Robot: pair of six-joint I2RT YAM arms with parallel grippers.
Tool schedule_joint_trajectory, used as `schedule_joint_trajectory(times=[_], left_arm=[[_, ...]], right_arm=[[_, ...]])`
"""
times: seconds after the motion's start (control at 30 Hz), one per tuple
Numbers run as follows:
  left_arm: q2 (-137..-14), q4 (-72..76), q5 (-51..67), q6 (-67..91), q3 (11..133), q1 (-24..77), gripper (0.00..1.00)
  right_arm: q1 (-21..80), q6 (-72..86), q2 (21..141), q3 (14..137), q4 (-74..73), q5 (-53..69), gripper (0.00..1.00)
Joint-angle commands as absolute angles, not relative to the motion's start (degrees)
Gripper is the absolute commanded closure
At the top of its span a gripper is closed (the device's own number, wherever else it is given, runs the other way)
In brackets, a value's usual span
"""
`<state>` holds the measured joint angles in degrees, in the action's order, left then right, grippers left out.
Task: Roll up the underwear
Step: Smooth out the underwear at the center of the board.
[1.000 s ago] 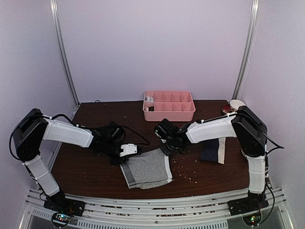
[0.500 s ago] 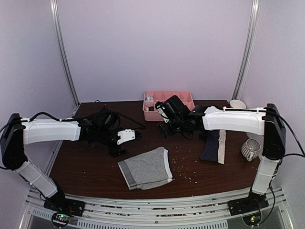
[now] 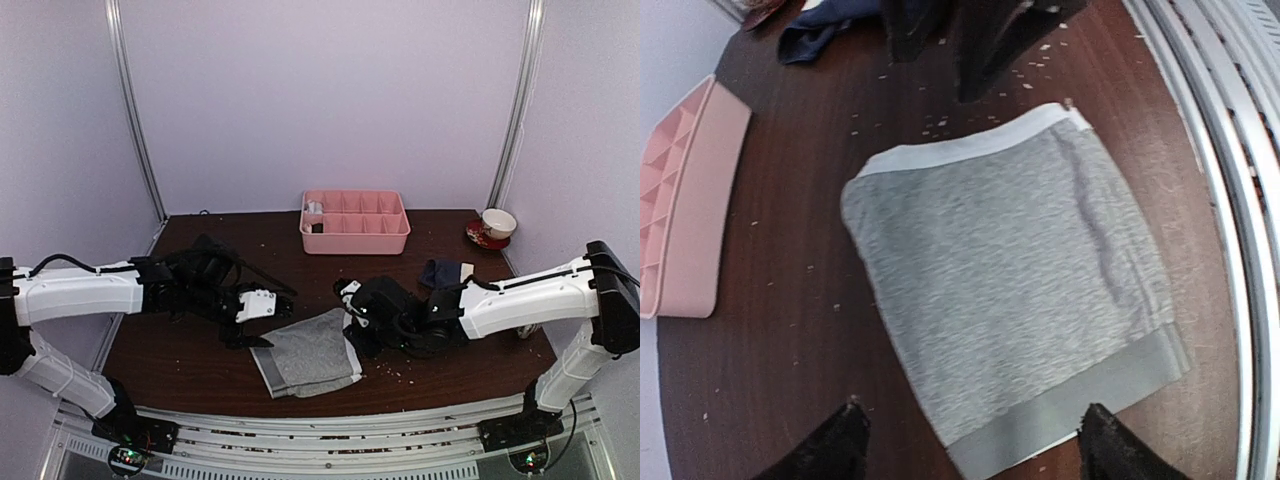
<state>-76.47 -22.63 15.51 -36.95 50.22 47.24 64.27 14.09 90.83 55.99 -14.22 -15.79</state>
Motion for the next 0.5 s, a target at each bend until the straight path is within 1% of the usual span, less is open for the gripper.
schedule_joint_trajectory(times=[0.0, 0.13, 0.23, 0.3, 0.4, 0.47], left_arm=[[-76.9, -21.5, 18.6, -40.8, 46.7, 52.9, 0.32], [-80.8, -20.3, 16.2, -41.7, 45.4, 57.5, 0.47], [-84.0, -20.1, 15.8, -41.7, 45.5, 58.0, 0.64], [-85.8, -19.8, 15.8, -41.6, 45.5, 58.1, 0.74], [-87.4, -19.8, 16.5, -41.7, 45.1, 58.2, 0.82], [-87.8, -19.8, 17.0, -41.9, 44.7, 58.4, 0.84]], right_arm=[[66.0, 17.9, 89.4, 52.7, -7.3, -15.4, 0.52], [66.4, 18.8, 90.4, 50.4, -5.0, -14.9, 0.60], [66.4, 19.0, 92.8, 50.2, -3.9, -13.9, 0.64], [66.5, 19.1, 94.6, 50.4, -3.6, -13.1, 0.68], [66.7, 19.5, 96.1, 49.7, -2.7, -12.2, 0.73], [66.8, 19.9, 96.5, 48.9, -2.3, -12.0, 0.76]])
